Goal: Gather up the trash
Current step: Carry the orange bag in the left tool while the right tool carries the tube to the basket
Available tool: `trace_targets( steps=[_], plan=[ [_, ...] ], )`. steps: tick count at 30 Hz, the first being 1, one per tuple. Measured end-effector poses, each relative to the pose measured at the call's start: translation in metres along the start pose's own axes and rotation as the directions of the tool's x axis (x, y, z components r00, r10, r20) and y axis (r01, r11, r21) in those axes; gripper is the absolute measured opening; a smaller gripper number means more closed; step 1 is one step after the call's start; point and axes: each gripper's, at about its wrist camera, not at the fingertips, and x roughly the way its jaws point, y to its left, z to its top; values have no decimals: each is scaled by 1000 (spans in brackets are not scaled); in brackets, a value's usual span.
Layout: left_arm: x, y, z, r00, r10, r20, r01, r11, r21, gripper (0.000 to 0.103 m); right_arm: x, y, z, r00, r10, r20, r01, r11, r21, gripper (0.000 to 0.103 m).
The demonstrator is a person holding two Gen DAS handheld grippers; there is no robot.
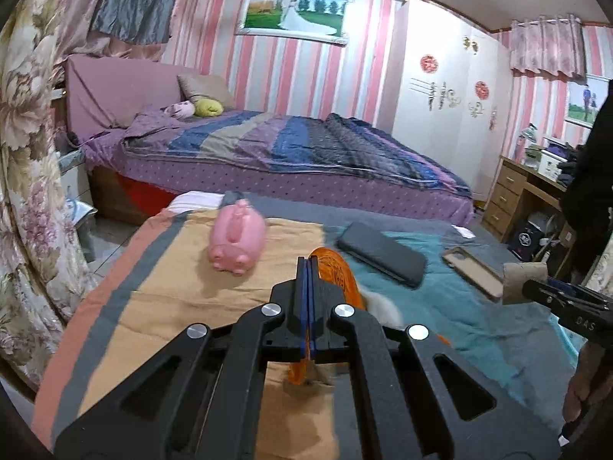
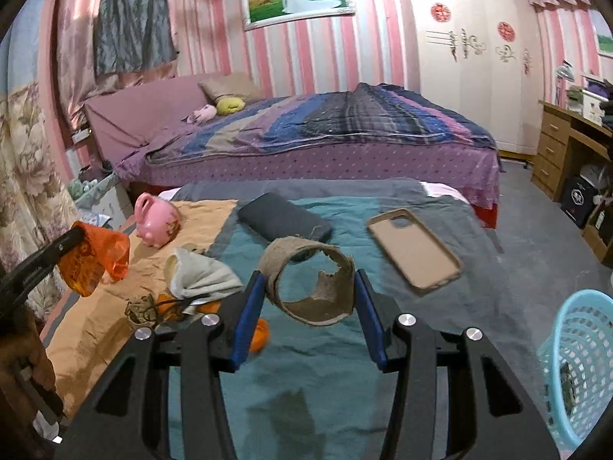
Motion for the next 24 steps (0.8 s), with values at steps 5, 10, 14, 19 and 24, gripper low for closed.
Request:
trace_targets(
  steps=[5,10,14,19,24],
  plan=[
    [-7,-42,-2,998,-57,12,56,998,18,0,-26,-28,0,999,-34,40,34,999,14,48],
    [-10,-83,-7,991,-132,5,132,991,31,0,-48,-61,-5,995,-79,61,77,997,33,48],
    [-7,-118,-6,979,-203,-27,204,978,46,0,-63,-90,-7,991,-110,77,105,992,65,48],
    [-8,-171,-6,967,-251,-42,254,960,115,0,-79,-126,-13,985,-154,83,147,985,88,48],
    [-8,-223,-8,953,-299,-53,304,937,172,0,-98,-168,-19,976,-195,94,181,973,144,48]
  ],
)
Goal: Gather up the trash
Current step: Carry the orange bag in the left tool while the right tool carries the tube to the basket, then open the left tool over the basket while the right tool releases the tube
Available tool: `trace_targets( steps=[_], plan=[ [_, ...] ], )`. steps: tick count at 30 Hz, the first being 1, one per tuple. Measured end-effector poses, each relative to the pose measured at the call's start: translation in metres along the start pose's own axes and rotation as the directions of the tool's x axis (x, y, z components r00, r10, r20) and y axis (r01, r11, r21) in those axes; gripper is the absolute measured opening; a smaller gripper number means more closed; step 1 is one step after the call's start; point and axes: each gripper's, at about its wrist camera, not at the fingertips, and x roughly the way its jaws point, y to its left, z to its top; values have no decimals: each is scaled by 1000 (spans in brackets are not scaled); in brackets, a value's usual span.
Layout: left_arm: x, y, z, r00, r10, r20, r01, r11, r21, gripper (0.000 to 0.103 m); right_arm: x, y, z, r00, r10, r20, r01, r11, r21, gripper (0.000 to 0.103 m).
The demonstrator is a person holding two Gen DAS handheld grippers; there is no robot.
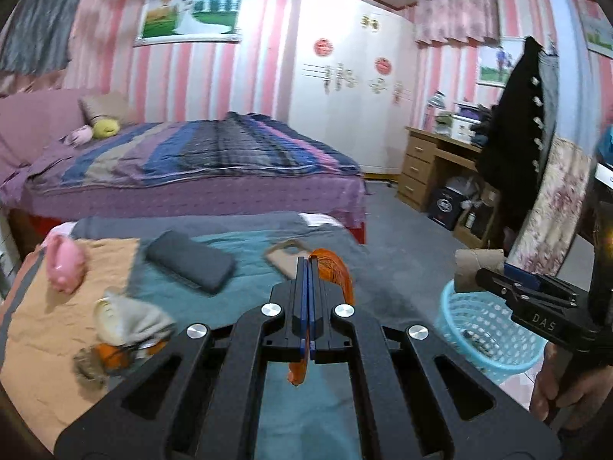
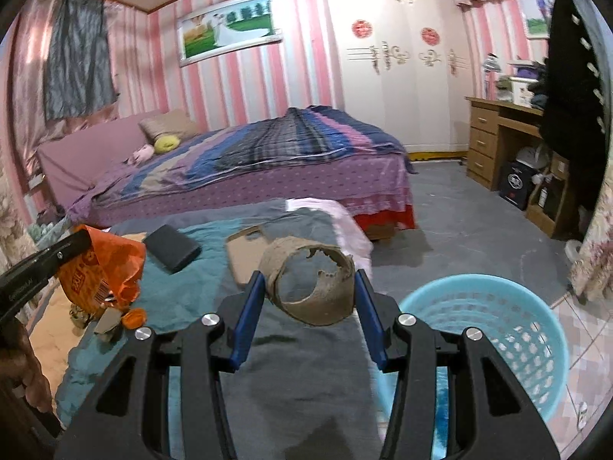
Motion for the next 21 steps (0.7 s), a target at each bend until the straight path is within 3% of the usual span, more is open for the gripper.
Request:
trace_targets(
  steps=[8,13,21],
  plan=[
    [26,-68,6,995,-96,-24,97,995,39,0,-19,-64,0,998,-54,30,51,995,85,48],
    [46,-106,7,987,-153,-50,157,985,67,0,-26,-86,-3,989,-143,46,138,987,84,48],
    [69,-150,1,969,-230,-89,238,968,79,0,-36,-119,-3,978,-200,52,193,973,124,48]
  ],
)
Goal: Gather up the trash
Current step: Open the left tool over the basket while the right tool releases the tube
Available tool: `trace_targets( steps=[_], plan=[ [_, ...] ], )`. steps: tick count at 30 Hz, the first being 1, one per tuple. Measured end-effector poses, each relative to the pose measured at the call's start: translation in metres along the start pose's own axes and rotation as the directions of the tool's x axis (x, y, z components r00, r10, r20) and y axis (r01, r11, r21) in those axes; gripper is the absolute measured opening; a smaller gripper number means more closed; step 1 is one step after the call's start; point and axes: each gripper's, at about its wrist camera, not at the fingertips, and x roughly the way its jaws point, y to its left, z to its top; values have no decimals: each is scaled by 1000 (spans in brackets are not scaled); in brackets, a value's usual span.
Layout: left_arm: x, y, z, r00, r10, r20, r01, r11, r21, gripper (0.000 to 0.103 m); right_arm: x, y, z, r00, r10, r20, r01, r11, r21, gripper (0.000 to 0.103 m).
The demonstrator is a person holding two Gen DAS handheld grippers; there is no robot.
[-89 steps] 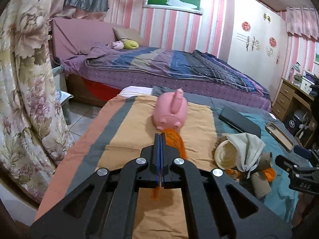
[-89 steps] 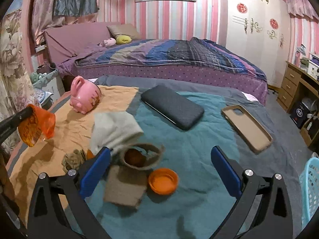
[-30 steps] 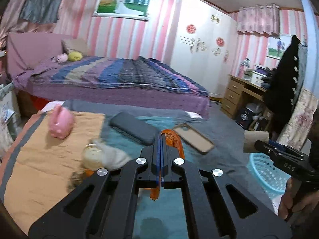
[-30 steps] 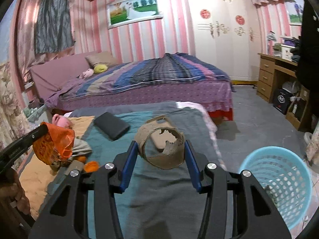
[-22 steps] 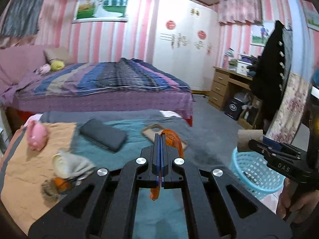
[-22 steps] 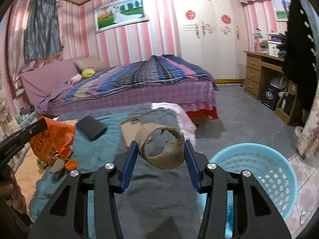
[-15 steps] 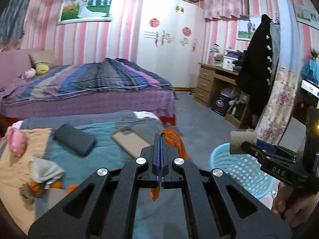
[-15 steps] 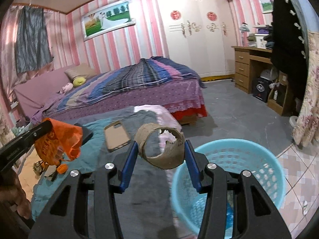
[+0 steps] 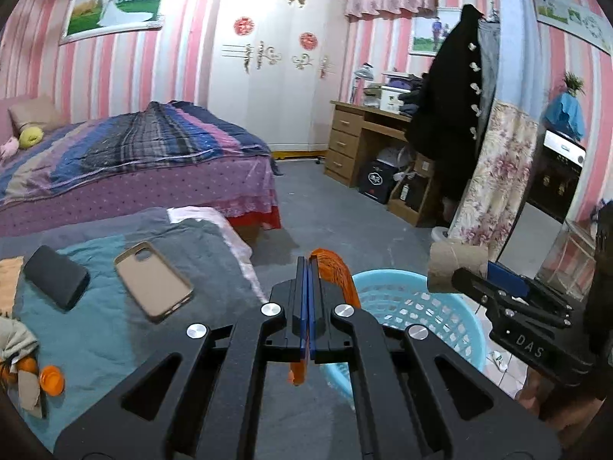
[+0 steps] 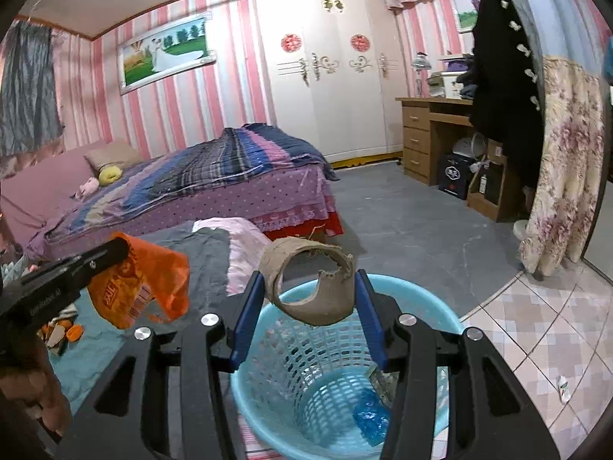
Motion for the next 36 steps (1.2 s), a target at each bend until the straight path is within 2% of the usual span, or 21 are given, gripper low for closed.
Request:
trace_targets(
  steps=[8,15,16,17,19,21,23,26,32,36],
  plan=[
    [27,-20,6,996,-77,-38,77,997,-11,0,2,-16,0,999,-49,-15,50,997,50,48],
    [48,-43,1,983,-160,-89,159,987,-19,0,3,-31,0,996,-79,-34,83,991,110,50],
    [53,-45,-1,977,-183,-109,181,983,-26,3,4,-33,1,996,-79,-38,83,990,117,50],
    [57,-45,-1,977,-178,-119,176,984,-26,23,5,-34,1,996,-82,-42,87,989,121,50],
    [60,-45,-3,982,-150,-118,149,989,-21,43,7,-35,0,996,-81,-47,87,989,122,50],
    [59,-43,-2,982,-149,-114,147,989,-29,45,7,-34,0,995,-84,-46,89,989,115,50],
    [56,-40,0,985,-132,-108,130,991,-23,54,7,-35,-2,995,-84,-47,89,990,113,51],
    [50,-35,2,989,-114,-96,113,993,-20,56,9,-34,-3,994,-101,-46,105,989,106,56],
    [26,-9,6,995,-69,-70,67,997,-23,56,11,-27,-5,994,-95,-49,99,991,85,58],
    [-3,20,6,999,3,-52,-3,1000,6,57,12,-18,-4,995,-89,-44,92,993,72,62]
  ],
)
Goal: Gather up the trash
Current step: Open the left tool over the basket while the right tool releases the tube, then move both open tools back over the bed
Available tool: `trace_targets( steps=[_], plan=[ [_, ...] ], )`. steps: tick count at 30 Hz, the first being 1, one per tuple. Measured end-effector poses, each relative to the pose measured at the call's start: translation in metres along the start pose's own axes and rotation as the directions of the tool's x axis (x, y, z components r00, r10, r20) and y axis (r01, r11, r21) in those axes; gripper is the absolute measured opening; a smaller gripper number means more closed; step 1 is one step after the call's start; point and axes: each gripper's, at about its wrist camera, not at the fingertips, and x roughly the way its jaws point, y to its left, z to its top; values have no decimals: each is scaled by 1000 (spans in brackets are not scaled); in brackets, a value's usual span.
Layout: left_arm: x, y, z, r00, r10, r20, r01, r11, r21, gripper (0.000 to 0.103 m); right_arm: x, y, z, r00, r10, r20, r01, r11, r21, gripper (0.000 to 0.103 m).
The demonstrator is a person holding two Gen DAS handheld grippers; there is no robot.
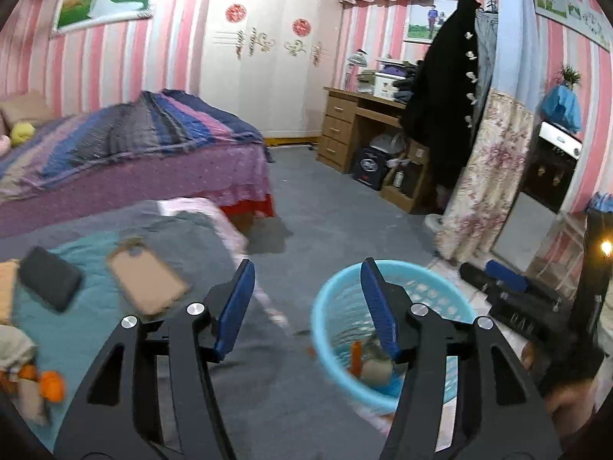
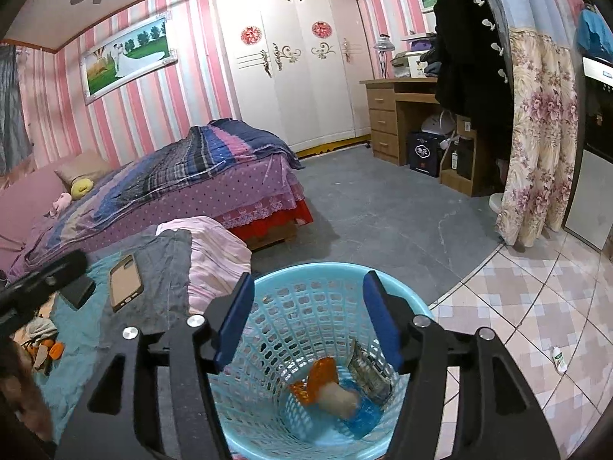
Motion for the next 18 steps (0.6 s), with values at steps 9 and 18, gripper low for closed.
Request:
trace_targets(
  steps=[9,18],
  plan=[
    [-79,102,-27,976,218,30,-217,976,-24,72,-1,52,-3,999,47,11,-46,995,-87,82],
    [-140,199,-59,925,377,44,-369,920,-130,83,-7,125,-14,990,142,-15,-142,976,-164,93]
  ],
)
